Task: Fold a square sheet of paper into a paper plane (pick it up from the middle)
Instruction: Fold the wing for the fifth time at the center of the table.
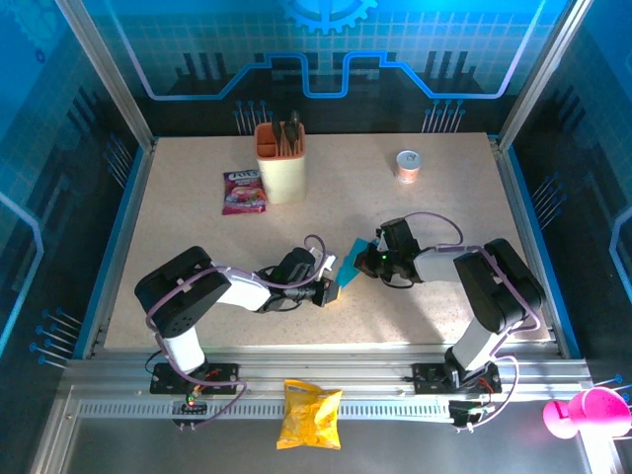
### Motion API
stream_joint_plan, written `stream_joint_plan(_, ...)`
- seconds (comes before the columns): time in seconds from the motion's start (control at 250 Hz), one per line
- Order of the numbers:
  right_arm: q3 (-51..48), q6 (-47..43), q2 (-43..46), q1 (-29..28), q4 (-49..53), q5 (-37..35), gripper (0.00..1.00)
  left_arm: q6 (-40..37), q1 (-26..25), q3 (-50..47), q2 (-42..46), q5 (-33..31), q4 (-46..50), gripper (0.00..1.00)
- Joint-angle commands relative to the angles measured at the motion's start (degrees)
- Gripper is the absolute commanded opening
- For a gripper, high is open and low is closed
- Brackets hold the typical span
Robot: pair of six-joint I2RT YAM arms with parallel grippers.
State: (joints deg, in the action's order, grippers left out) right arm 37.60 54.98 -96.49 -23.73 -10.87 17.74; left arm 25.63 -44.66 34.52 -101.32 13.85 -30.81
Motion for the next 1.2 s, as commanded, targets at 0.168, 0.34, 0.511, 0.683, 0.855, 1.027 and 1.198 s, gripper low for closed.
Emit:
stream_joint_plan(0.168,0.83,-2.60,-3.93,6.48,2.96,-3.45,0.03,0.56,0.37,-3.07,-4.59,-0.73,7.87,0.00)
stream_joint_plan(0.34,2.16,-2.35,-4.98,10.60,4.03,-3.02,0.02,1.05,0.37,-3.54,-5.04,-0.63,7.18,0.00)
stream_joint_plan(0.511,4.83,-4.00,-7.20,12.25,5.95,-2.10,0.02,1.63,0.37,-3.55,-4.76,-0.23,6.51,0.00)
stream_joint_plan(0.683,2.96,-4.32,-7.45,10.46,4.51,-0.80,0.00,2.55,0.46,-1.55,0.83,0.83,8.92,0.00)
stream_joint_plan(0.855,-0.71,-3.81,-7.01,5.84,2.72,-0.58,0.00,0.98,0.38,3.51,4.91,1.01,13.58,0.00)
stream_joint_plan(1.027,-5.17,-1.15,-5.32,1.06,-0.38,-0.95,0.00,-0.77,0.48,7.60,4.91,0.34,15.66,0.00)
stream_joint_plan(1.198,-7.60,1.03,-3.73,-4.21,-1.56,-1.90,0.00,-1.96,0.68,10.18,3.54,-0.03,16.22,0.00)
